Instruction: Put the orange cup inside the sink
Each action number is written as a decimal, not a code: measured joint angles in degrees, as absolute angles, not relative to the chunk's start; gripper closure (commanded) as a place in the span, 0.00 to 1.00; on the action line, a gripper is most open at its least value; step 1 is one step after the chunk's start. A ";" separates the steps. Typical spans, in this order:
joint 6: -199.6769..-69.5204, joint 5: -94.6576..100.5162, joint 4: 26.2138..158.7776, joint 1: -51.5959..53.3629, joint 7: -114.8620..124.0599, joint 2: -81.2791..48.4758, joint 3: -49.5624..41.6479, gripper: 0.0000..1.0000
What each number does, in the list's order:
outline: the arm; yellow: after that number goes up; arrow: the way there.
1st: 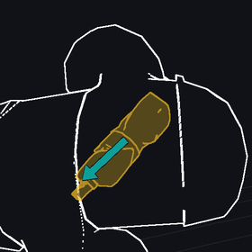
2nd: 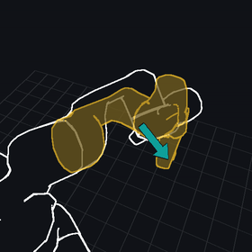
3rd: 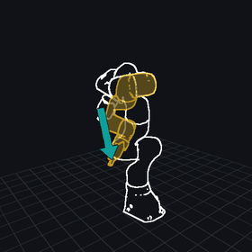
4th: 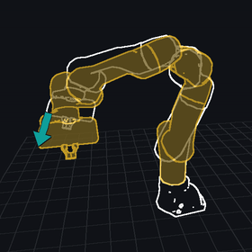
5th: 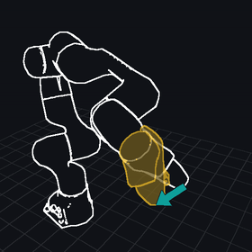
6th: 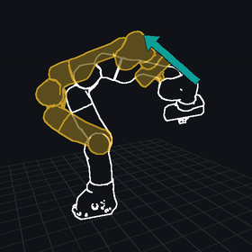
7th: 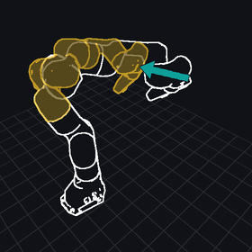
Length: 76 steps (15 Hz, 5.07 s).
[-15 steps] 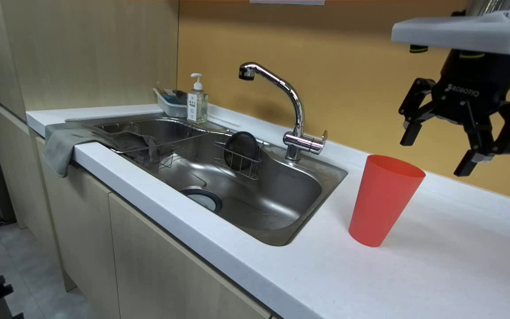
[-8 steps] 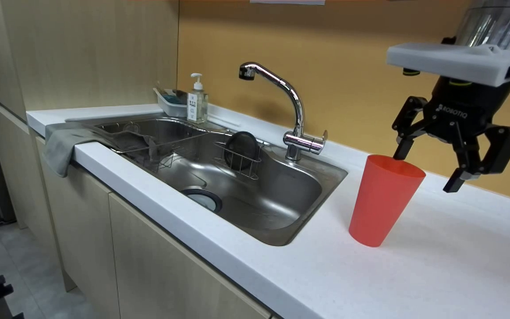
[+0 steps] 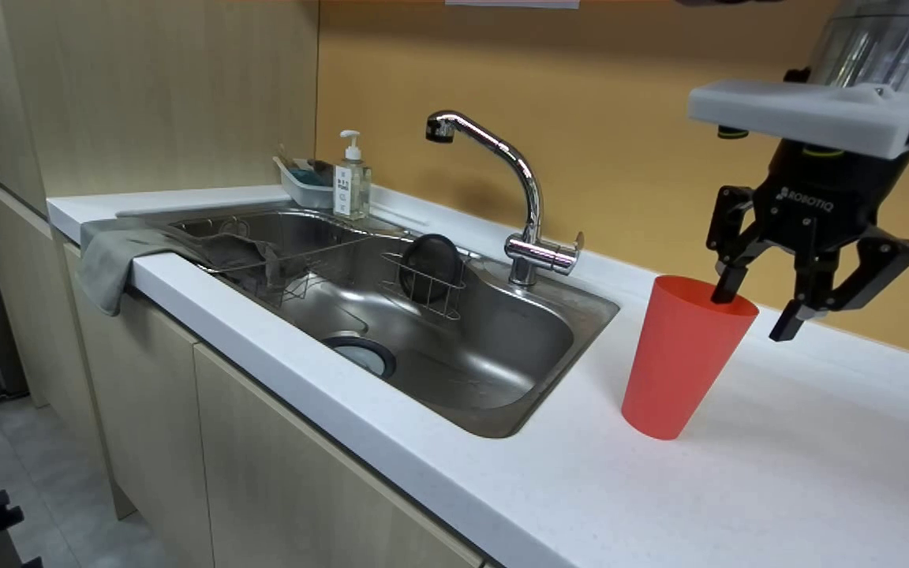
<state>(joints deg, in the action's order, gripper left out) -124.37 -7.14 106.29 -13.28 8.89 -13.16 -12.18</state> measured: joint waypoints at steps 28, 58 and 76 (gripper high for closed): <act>-134.07 -3.65 118.48 -2.12 2.65 -2.91 -1.63 0.98; -152.13 -7.91 120.95 -0.17 -4.59 -21.81 3.11 1.00; -155.45 -7.51 120.95 -0.43 -4.67 -25.19 2.60 0.45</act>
<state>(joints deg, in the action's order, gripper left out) -155.45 -7.51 120.95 -0.43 -4.67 -25.19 2.60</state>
